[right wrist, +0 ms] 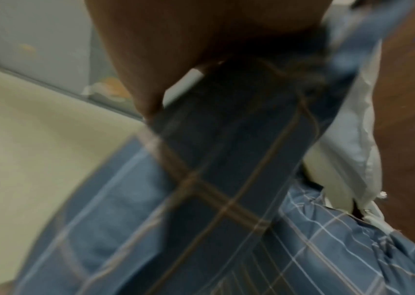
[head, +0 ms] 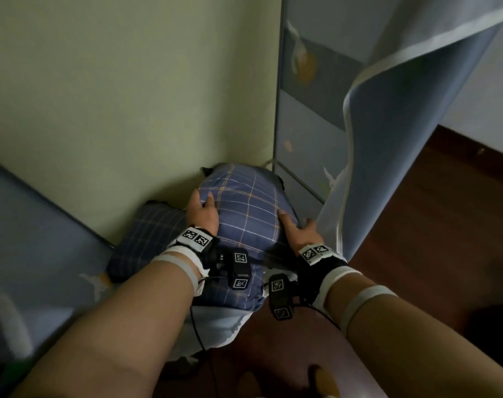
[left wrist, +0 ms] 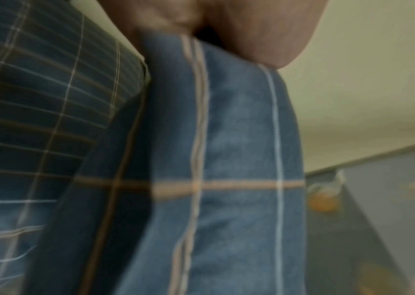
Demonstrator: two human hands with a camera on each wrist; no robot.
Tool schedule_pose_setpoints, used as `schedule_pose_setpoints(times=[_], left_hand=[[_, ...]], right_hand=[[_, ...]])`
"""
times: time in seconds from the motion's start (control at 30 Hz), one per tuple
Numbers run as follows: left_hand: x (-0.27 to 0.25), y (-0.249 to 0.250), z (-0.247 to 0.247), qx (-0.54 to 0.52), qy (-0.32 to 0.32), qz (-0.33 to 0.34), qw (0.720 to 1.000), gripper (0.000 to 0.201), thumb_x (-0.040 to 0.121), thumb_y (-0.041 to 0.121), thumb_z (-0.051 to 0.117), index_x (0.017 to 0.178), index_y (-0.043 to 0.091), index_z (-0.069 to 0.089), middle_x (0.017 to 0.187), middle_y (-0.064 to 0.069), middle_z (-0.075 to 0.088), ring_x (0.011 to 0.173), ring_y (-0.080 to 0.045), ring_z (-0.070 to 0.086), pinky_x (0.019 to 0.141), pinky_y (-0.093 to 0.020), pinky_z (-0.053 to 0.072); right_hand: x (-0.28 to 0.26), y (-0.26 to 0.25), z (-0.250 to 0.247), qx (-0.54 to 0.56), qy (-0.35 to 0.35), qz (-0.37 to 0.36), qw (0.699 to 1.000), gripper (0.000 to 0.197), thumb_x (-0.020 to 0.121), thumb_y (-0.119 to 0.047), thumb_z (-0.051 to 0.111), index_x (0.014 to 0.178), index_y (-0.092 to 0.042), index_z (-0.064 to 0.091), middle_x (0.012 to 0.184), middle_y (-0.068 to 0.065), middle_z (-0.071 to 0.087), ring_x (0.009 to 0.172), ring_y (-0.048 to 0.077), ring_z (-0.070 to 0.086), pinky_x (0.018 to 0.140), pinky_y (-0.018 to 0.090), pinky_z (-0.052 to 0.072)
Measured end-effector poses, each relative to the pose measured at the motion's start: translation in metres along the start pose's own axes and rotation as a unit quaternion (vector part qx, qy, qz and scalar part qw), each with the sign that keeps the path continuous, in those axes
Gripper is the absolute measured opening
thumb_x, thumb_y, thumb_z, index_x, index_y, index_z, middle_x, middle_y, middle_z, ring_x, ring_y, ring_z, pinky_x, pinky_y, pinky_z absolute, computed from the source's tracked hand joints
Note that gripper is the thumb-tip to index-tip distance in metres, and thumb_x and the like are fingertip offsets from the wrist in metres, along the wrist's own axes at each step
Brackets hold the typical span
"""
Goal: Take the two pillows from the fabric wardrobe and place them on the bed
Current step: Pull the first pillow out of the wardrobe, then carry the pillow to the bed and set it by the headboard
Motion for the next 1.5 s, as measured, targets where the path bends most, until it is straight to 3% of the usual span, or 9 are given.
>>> schedule_pose_setpoints(times=[0.3,0.53,0.67,0.8,0.93,1.03,1.17,1.27,1.5], left_hand=[[-0.059,0.046,-0.023,-0.059,0.148,0.03,0.987,0.037,0.103,0.016,0.041,0.136,0.003,0.049,0.139,-0.018,0.055,0.128,-0.033,0.052,0.101,-0.029,0.037],[-0.142,0.073,0.01,-0.061,0.245,0.037,0.967,0.039,0.102,0.017,0.04,0.137,0.001,0.047,0.142,-0.018,0.052,0.13,-0.033,0.05,0.103,-0.03,0.036],[-0.204,0.073,0.018,-0.031,0.295,0.018,0.955,0.042,0.103,0.019,0.041,0.14,0.002,0.043,0.141,-0.017,0.051,0.13,-0.033,0.048,0.105,-0.034,0.034],[-0.265,0.062,0.011,-0.026,0.347,0.036,0.937,0.022,0.096,0.002,0.047,0.118,0.001,0.046,0.1,-0.013,0.055,0.094,-0.024,0.054,0.086,-0.036,0.042],[-0.304,0.059,0.003,-0.031,0.319,0.032,0.947,0.056,0.087,-0.006,0.05,0.138,0.017,0.039,0.124,-0.019,0.06,0.113,-0.034,0.058,0.103,-0.049,0.047],[-0.331,0.065,-0.003,-0.043,0.315,-0.028,0.948,0.069,0.087,0.006,0.058,0.149,0.019,0.029,0.128,-0.012,0.055,0.11,-0.03,0.056,0.098,-0.04,0.048],[-0.355,0.075,-0.002,-0.19,0.33,-0.058,0.923,0.045,0.091,0.042,0.056,0.122,0.011,0.058,0.106,-0.012,0.069,0.087,-0.025,0.064,0.077,-0.032,0.052],[-0.377,0.073,0.005,-0.131,0.276,-0.067,0.95,0.077,0.07,0.072,0.066,0.124,0.019,0.064,0.11,-0.004,0.074,0.098,-0.019,0.07,0.097,-0.035,0.053],[-0.445,0.059,0.043,0.027,0.322,-0.005,0.946,0.049,0.081,-0.002,0.069,0.126,0.011,0.056,0.116,-0.004,0.067,0.108,-0.021,0.064,0.098,-0.032,0.047]], right_hand=[[-0.015,-0.034,-0.041,-0.007,-0.105,-0.073,0.992,0.116,0.063,-0.086,0.053,0.147,-0.009,0.037,0.151,0.017,0.044,0.133,0.037,0.048,0.111,0.04,0.034],[0.016,-0.009,-0.087,0.001,-0.214,-0.021,0.977,0.158,0.015,-0.099,0.059,0.148,-0.016,0.038,0.15,0.012,0.047,0.13,0.036,0.051,0.115,0.048,0.034],[-0.003,-0.003,-0.12,0.012,-0.244,-0.13,0.961,0.123,0.041,-0.08,0.074,0.14,-0.011,0.051,0.139,0.01,0.059,0.121,0.033,0.06,0.11,0.041,0.041],[-0.032,0.002,-0.137,0.029,-0.297,-0.223,0.928,0.071,0.072,-0.046,0.077,0.131,-0.01,0.057,0.123,0.01,0.067,0.108,0.031,0.065,0.099,0.039,0.049],[-0.046,0.011,-0.136,0.082,-0.358,-0.25,0.896,0.051,0.07,-0.034,0.078,0.116,-0.018,0.064,0.105,0.006,0.075,0.091,0.029,0.072,0.089,0.049,0.057],[-0.061,0.017,-0.144,0.105,-0.398,-0.267,0.872,0.031,0.084,-0.012,0.07,0.114,-0.018,0.064,0.101,0.007,0.074,0.087,0.026,0.072,0.079,0.04,0.057],[-0.066,0.021,-0.15,0.093,-0.435,-0.283,0.85,0.036,0.083,-0.009,0.07,0.118,-0.016,0.068,0.108,0.012,0.075,0.095,0.033,0.071,0.087,0.047,0.056],[-0.068,0.026,-0.156,0.063,-0.443,-0.313,0.838,0.035,0.083,-0.011,0.071,0.117,-0.015,0.069,0.104,0.011,0.075,0.095,0.032,0.071,0.081,0.04,0.054],[-0.053,0.072,-0.16,-0.043,-0.535,-0.272,0.799,0.084,0.068,-0.038,0.086,0.138,-0.021,0.043,0.128,0.001,0.055,0.107,0.028,0.06,0.087,0.045,0.053]])
Point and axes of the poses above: each hand's wrist, its own x-axis towards the middle knuckle, its own z-axis out of the palm, y = z × x, the point moved 3 cm from there along x, towards the middle knuckle
